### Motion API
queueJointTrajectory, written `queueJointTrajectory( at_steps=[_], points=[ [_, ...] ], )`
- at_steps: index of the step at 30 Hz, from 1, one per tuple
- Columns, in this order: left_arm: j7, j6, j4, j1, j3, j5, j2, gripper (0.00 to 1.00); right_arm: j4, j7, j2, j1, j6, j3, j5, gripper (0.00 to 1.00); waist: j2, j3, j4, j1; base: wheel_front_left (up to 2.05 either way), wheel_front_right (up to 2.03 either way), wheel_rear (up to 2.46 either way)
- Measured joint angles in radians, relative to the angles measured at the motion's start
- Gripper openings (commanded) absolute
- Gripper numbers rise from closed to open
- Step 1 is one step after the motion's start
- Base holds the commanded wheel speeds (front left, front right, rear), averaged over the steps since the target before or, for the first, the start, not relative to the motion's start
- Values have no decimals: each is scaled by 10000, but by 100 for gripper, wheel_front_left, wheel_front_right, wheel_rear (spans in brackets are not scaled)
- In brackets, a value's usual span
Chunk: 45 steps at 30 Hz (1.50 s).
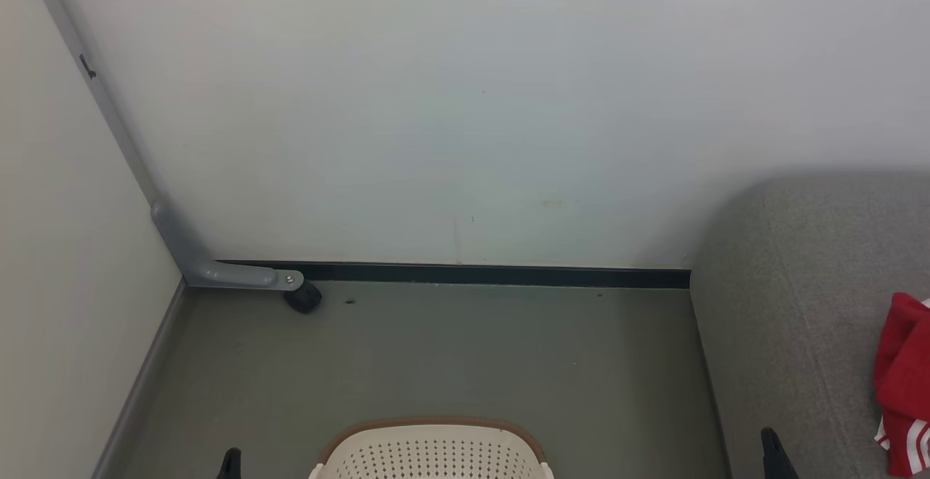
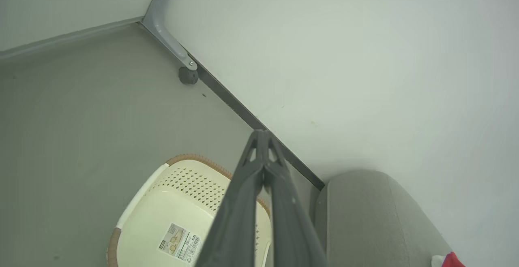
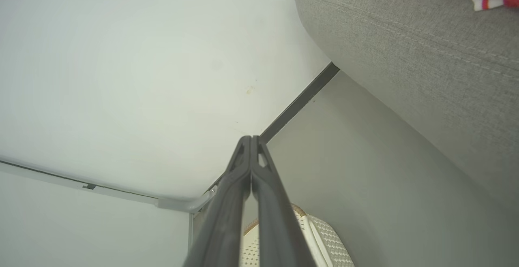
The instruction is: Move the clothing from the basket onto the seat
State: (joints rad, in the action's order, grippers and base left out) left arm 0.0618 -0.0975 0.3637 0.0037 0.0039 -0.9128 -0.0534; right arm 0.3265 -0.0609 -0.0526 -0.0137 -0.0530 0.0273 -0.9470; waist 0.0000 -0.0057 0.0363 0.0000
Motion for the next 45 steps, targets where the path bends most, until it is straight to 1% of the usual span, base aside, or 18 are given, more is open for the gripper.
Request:
queueJointTrajectory(
  at_steps=[12, 14, 24, 29, 44, 45],
  points=[
    [-441, -50, -173, -197, 219, -1647, 17, 0, -56, 435, 25, -197, -105, -416, -1567, 0, 0, 19, -91, 0, 0, 0, 0],
    [-520, -82, -196, -218, 249, -1958, 25, 0, -61, 516, 27, -198, -178, -481, -1858, 0, 0, 22, -106, 0, 0, 0, 0],
    [-876, -96, -305, -398, 435, -3361, 65, 0, -109, 874, 52, -301, -280, -817, -3196, 0, 0, 37, -182, 0, 0, 0, 0],
    [-1058, -169, -355, -426, 502, -4057, 69, 0, -150, 1045, 56, -419, -366, -976, -3858, 0, 0, 45, -219, 0, 0, 0, 0],
    [-1588, -184, -523, -642, 769, -6050, 98, 0, -203, 1572, 86, -610, -556, -1482, -5841, 0, 0, 68, -332, 0, 0, 0, 0],
    [-1620, -184, -533, -653, 780, -6197, 100, 0, -205, 1586, 88, -610, -606, -1515, -5944, 0, 0, 69, -339, 0, 0, 0, 0]
  ],
)
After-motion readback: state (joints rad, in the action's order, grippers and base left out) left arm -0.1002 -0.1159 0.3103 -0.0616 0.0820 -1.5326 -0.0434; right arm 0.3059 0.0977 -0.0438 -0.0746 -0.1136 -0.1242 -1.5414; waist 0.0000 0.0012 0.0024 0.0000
